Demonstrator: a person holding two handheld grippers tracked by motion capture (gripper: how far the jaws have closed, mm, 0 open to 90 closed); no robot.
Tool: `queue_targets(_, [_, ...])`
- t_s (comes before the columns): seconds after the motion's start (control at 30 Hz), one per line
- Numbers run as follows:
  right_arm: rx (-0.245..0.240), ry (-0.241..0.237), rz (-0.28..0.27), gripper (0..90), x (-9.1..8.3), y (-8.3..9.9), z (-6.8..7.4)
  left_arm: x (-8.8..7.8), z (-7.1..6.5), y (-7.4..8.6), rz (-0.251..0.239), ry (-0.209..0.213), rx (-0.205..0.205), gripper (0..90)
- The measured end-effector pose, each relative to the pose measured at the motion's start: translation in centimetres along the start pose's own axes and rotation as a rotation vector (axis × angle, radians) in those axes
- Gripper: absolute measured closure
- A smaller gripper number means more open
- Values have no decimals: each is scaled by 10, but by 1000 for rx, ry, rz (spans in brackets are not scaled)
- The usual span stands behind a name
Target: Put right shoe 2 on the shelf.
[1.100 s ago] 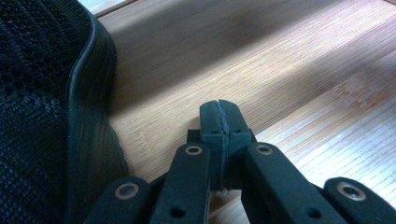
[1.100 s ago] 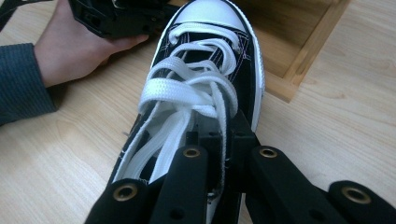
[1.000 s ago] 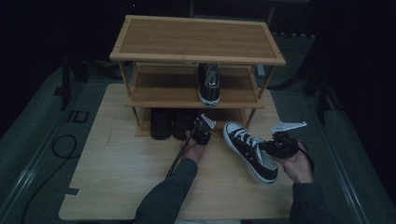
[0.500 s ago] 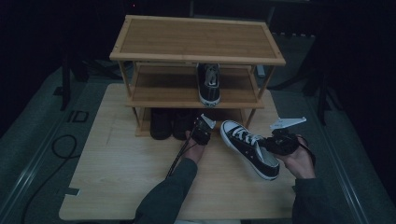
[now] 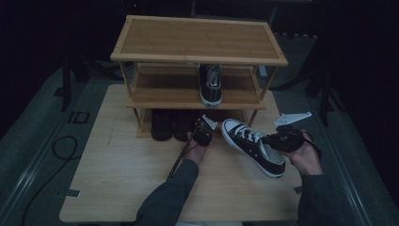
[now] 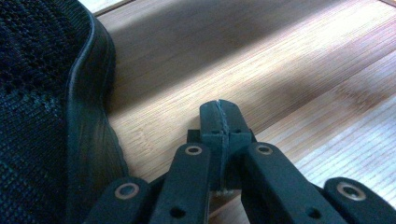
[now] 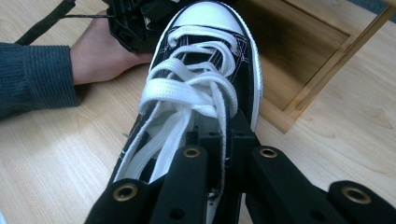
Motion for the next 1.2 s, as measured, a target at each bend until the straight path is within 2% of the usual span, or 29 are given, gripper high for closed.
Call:
queue_targets(0.1, [-8,-1,-1,883,-2,-2,0,1,-1,0,-9,1,-10,900])
queue_targets(0.13, [-10,-4,-2,883,-4,-3,0,0,0,0,-1,0,-2,900])
queue_targets(0.5, [-34,-22,-7,883,-16,-11,0,0,0,0,-4,3,-7,900])
queue_targets(0.63, [-41,-30,-12,883,-20,-14,1,1,-1,-1,-22,4,-30,900])
queue_targets(0.7, [-45,-36,-14,883,-22,-15,2,0,0,0,-3,3,-7,900])
queue_targets(1.2, [-60,-40,-33,883,-39,-25,1,0,0,0,-5,4,-9,900])
Point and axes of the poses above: each handheld gripper's, and its own axes: x roughly forward along the jaws, y roughly out of its underside, z roughly to its left, the point moved 2 cm from there along x, roughly forward along the jaws, and after that the axes turned 11 degrees about z, right-handed, at the moved point
